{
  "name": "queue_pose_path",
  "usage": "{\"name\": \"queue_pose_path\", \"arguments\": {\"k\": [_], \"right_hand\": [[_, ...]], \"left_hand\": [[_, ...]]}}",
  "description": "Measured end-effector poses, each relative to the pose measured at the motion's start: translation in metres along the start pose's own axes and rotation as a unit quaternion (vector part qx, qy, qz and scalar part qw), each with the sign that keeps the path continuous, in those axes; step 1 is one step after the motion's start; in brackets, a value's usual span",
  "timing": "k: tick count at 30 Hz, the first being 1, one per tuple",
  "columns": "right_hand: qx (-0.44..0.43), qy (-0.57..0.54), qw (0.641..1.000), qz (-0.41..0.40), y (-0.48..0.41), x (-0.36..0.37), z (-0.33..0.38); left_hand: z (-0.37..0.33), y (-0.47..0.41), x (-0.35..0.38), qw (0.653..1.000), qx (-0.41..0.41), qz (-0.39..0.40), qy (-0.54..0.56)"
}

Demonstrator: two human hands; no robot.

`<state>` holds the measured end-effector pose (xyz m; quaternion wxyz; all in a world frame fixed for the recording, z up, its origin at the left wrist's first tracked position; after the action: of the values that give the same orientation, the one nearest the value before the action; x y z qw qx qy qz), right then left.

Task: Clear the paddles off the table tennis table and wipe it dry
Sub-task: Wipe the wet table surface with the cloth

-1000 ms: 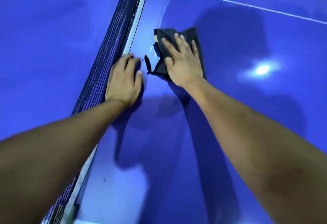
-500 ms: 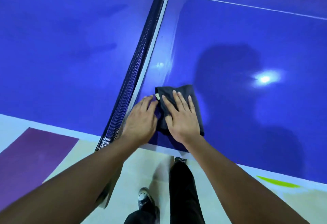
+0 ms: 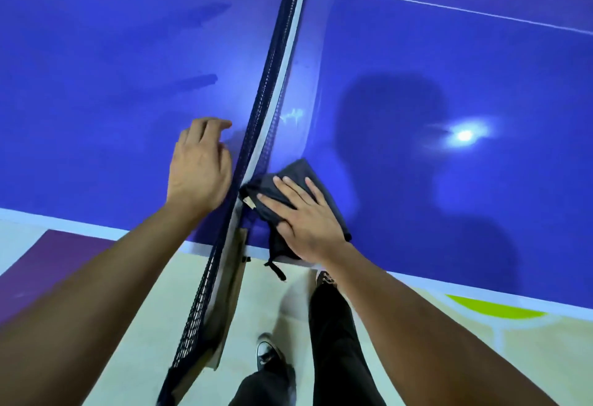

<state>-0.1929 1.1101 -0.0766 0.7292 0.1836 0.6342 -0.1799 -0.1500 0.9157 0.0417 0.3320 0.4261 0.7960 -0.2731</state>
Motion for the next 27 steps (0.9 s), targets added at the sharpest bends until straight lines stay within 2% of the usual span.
{"name": "queue_pose_path", "arguments": {"k": [2, 4, 10, 14, 21, 27], "right_hand": [[0.016, 0.003, 1.000, -0.012, -0.031, -0.003, -0.015], [0.016, 0.007, 1.000, -0.014, -0.064, -0.006, -0.036], [0.041, 0.017, 0.999, -0.010, -0.164, -0.020, -0.104], [0.068, 0.018, 0.997, -0.017, -0.231, -0.028, -0.155], [0.118, 0.025, 0.992, -0.040, -0.335, -0.041, -0.238], [0.186, 0.019, 0.982, -0.040, -0.417, -0.051, -0.296]], "left_hand": [[0.024, -0.009, 0.012, 0.996, -0.078, 0.006, 0.041], [0.041, -0.016, 0.028, 0.991, -0.117, 0.032, 0.053], [0.062, -0.068, 0.060, 0.995, -0.084, 0.045, -0.013], [0.060, -0.149, 0.084, 0.997, -0.049, 0.041, -0.033], [0.064, -0.303, 0.127, 0.991, 0.005, 0.087, -0.102], [0.075, -0.349, 0.154, 0.987, -0.028, 0.100, -0.119]]}}
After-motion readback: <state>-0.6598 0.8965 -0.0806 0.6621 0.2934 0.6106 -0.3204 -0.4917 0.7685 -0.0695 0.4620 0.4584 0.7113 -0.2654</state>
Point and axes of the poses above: each hand's wrist, its own y-axis away from the middle knuckle, its own x-axis out of the palm, z = x × y, the point moved 5 cm from there along -y, towards the middle knuckle, and after that the axes turned 11 degrees about y, right-handed, at the moved point
